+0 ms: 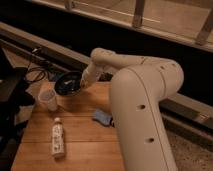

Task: Pick up the ceramic bowl

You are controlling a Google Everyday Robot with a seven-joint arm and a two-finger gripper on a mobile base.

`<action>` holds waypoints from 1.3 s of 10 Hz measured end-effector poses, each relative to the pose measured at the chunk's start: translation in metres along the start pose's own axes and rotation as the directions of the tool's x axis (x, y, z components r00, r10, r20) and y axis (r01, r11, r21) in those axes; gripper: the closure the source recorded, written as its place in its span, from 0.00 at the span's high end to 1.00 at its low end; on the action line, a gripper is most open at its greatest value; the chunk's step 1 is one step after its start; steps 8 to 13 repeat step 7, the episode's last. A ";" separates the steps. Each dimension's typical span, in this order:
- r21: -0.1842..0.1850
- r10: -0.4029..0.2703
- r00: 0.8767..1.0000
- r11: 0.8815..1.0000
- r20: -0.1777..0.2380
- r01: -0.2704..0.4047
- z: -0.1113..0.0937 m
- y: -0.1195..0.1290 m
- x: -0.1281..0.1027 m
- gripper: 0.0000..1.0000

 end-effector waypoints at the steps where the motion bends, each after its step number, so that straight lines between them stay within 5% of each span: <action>1: -0.001 -0.002 1.000 1.000 0.001 0.002 -0.003 0.002 0.000 0.03; 13: -0.005 -0.009 1.000 1.000 0.003 0.009 -0.016 0.010 0.001 0.03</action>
